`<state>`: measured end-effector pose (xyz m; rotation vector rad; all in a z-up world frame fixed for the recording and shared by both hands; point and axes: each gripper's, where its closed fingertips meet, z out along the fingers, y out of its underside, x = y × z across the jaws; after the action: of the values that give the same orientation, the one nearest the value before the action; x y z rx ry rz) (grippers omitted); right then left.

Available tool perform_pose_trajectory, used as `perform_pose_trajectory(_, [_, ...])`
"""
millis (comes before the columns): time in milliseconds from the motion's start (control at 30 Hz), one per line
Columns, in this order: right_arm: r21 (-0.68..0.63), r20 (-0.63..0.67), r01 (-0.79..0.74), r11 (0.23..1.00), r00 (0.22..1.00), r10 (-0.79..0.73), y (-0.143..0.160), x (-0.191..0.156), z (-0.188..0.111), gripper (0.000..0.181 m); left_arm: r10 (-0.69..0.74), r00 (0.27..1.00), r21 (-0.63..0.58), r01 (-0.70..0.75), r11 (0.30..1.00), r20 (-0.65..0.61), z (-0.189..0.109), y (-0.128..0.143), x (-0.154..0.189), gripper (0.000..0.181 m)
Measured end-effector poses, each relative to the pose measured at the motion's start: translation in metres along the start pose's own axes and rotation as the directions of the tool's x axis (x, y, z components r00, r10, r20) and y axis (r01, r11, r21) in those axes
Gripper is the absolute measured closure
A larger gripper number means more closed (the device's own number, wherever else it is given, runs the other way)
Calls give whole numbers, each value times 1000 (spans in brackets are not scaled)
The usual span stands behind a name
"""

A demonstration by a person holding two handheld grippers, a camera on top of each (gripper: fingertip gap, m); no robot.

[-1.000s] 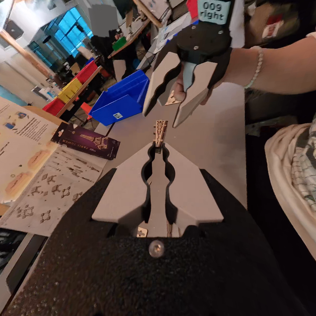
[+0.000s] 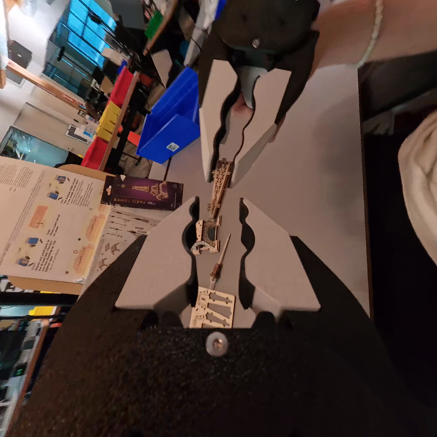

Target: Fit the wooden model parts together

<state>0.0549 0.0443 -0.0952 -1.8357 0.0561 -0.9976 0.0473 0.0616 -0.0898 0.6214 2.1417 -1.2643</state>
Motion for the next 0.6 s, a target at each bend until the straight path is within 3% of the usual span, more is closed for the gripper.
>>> perform_pose_trajectory(67, [-11, -34, 44, 999, 998, -44, -2, 1, 2, 166, 63, 998, -82, -63, 995, -3, 8, 4, 5, 146])
perform_pose_trajectory(133, [-46, -36, 92, 995, 995, -94, 0, -2, 4, 166, 122, 992, -120, -118, 986, 28, 14, 5, 4, 156])
perform_pose_trajectory(333, [-126, -67, 220, 967, 971, -229, 5, -4, 7, 166, 125, 992, -129, -119, 985, 35, 21, 6, 4, 171])
perform_pose_trajectory(600, [-141, -30, 205, 969, 977, -211, 12, -11, 13, 167, 103, 995, -171, -101, 980, 2, 22, 16, 9, 172])
